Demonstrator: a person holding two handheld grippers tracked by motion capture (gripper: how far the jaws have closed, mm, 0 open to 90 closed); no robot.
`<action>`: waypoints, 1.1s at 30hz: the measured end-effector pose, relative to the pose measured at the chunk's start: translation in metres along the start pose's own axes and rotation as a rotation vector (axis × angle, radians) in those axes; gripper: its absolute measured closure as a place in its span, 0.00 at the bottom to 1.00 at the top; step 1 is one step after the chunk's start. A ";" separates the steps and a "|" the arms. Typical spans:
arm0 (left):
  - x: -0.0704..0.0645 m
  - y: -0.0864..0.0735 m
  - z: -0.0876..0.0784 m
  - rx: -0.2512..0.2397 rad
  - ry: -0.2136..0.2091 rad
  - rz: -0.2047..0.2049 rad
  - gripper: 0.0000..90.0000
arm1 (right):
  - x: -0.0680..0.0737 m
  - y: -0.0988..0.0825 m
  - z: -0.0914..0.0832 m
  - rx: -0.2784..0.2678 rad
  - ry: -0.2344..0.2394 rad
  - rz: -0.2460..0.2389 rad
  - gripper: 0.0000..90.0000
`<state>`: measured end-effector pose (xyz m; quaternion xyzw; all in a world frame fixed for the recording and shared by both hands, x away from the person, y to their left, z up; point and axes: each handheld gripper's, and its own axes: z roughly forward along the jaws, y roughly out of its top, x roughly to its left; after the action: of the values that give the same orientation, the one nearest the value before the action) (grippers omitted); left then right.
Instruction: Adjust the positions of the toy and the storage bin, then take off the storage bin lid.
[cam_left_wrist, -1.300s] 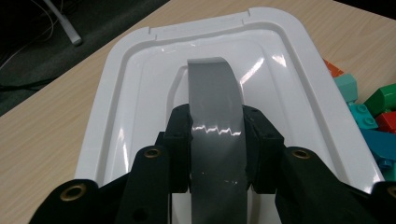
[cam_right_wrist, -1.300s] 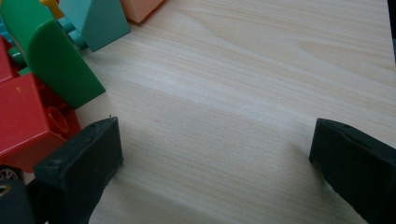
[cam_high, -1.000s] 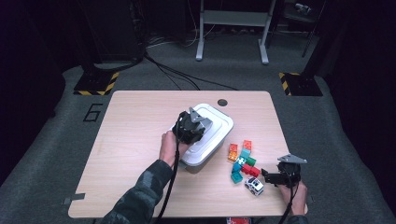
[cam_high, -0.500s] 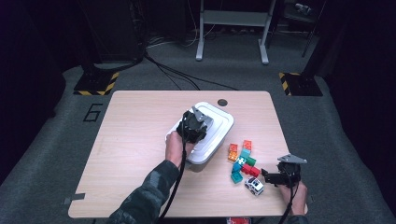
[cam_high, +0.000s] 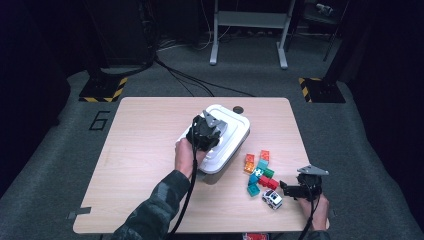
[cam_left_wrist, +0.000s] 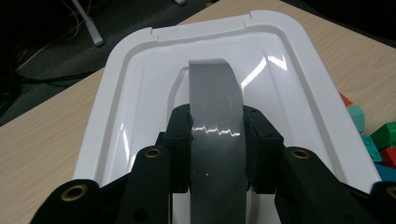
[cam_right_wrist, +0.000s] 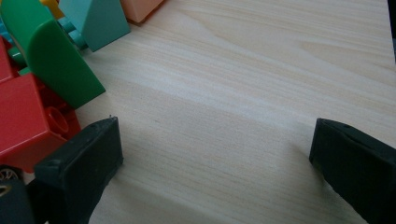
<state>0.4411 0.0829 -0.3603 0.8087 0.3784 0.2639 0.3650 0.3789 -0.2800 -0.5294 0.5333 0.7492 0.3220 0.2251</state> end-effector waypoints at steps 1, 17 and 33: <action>0.001 0.001 -0.002 -0.003 -0.001 -0.001 0.74 | 0.000 0.000 0.000 0.001 -0.001 0.005 0.02; 0.033 0.002 -0.031 -0.035 0.030 -0.033 0.74 | 0.000 0.000 0.000 -0.001 -0.002 0.008 0.02; 0.083 -0.013 -0.061 -0.064 0.115 -0.119 0.74 | 0.000 0.000 0.000 0.000 0.000 0.000 0.02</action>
<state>0.4404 0.1791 -0.3221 0.7561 0.4374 0.2998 0.3836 0.3788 -0.2800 -0.5294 0.5335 0.7491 0.3219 0.2251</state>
